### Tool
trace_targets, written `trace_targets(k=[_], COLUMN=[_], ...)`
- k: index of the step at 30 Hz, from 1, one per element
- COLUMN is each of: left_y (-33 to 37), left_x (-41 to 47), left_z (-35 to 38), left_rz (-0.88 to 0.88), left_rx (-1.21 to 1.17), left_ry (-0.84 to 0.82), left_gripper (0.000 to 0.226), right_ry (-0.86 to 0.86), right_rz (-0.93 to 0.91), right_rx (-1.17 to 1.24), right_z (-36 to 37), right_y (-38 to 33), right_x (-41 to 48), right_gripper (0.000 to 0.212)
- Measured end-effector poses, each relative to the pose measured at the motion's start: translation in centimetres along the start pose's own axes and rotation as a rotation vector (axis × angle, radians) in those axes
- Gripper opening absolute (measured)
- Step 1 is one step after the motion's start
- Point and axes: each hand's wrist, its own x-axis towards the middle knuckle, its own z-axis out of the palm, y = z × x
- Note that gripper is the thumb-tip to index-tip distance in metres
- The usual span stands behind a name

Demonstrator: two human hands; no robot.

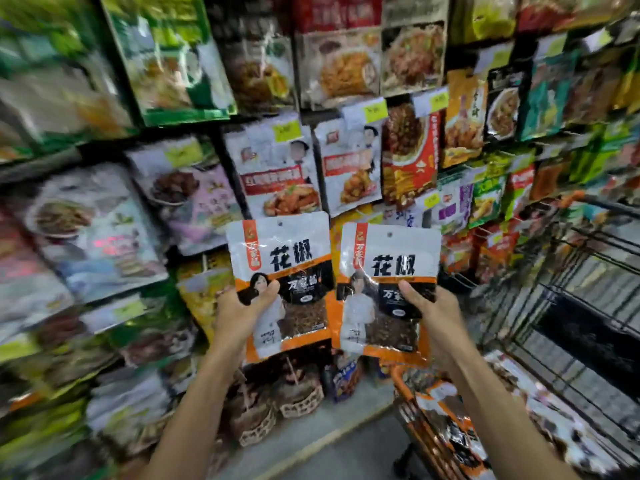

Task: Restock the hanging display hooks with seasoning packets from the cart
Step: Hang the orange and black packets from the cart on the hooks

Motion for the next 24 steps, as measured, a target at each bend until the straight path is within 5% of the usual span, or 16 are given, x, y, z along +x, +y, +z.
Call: trace_targets(k=[10, 24], left_y=[2.3, 1.8], left_x=[-5.6, -11.2], left_z=[-24.0, -53.2], left_rz=[0.106, 0.122], left_rx=[0.026, 0.115], left_ry=[0.344, 0.522], left_gripper=[0.045, 0.052], right_ry=[-0.420, -0.739], right_rz=[-0.080, -0.076], right_rx=[-0.031, -0.012], right_z=[22.1, 47.5], right_y=[-2.5, -0.3], right_x=[-8.4, -24.0], right_gripper=[0.038, 0.063])
